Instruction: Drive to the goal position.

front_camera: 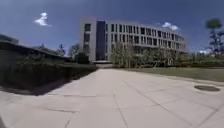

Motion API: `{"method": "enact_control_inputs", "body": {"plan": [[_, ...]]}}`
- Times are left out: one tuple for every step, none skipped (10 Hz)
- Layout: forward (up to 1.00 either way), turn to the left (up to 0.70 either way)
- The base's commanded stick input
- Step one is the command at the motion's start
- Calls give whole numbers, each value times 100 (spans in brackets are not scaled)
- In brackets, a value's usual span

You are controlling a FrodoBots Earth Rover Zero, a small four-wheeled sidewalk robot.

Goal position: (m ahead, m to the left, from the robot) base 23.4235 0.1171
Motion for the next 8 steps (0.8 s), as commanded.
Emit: {"method": "enact_control_inputs", "body": {"plan": [[100,0],[100,0],[100,0],[100,0],[100,0],[100,4],[100,20],[100,0]]}}
